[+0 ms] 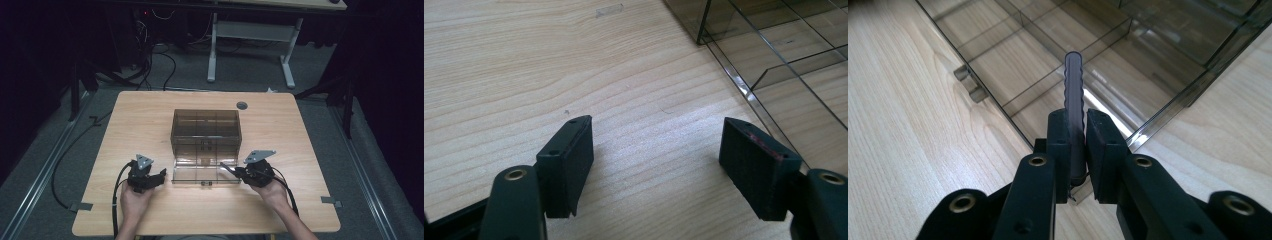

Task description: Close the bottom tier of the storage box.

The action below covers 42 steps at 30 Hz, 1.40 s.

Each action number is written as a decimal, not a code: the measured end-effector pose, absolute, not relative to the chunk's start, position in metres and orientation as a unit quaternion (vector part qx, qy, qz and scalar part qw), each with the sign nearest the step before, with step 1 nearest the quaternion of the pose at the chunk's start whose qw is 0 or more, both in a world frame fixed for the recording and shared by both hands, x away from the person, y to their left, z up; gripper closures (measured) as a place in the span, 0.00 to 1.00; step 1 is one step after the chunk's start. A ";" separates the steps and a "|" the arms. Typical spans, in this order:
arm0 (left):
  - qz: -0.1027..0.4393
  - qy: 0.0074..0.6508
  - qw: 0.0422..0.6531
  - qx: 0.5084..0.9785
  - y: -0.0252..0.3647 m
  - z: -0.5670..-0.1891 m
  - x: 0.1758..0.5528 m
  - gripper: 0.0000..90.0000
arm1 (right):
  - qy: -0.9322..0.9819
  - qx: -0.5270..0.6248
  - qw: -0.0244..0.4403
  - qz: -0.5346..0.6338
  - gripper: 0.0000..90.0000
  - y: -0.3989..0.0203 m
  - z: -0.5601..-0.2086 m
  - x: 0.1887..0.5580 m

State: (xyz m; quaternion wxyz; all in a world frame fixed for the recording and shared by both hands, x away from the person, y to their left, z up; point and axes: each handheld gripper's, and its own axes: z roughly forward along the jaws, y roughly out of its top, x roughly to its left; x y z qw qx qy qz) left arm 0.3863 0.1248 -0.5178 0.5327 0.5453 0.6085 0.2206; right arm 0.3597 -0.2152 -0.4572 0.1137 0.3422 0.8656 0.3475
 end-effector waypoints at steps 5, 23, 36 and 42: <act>0.222 0.608 0.532 0.546 0.125 -0.518 0.386 0.34 | 0.869 0.336 0.115 0.344 0.90 -0.212 -0.460 0.360; 0.222 0.607 0.532 0.547 0.124 -0.518 0.386 0.33 | 0.881 0.335 0.111 0.314 0.90 -0.201 -0.471 0.371; 0.220 0.610 0.532 0.544 0.124 -0.518 0.387 0.33 | 0.867 0.349 0.117 0.336 0.80 -0.199 -0.468 0.369; 0.225 0.611 0.529 0.544 0.123 -0.518 0.387 0.32 | 0.850 0.369 0.129 0.353 0.76 -0.209 -0.457 0.364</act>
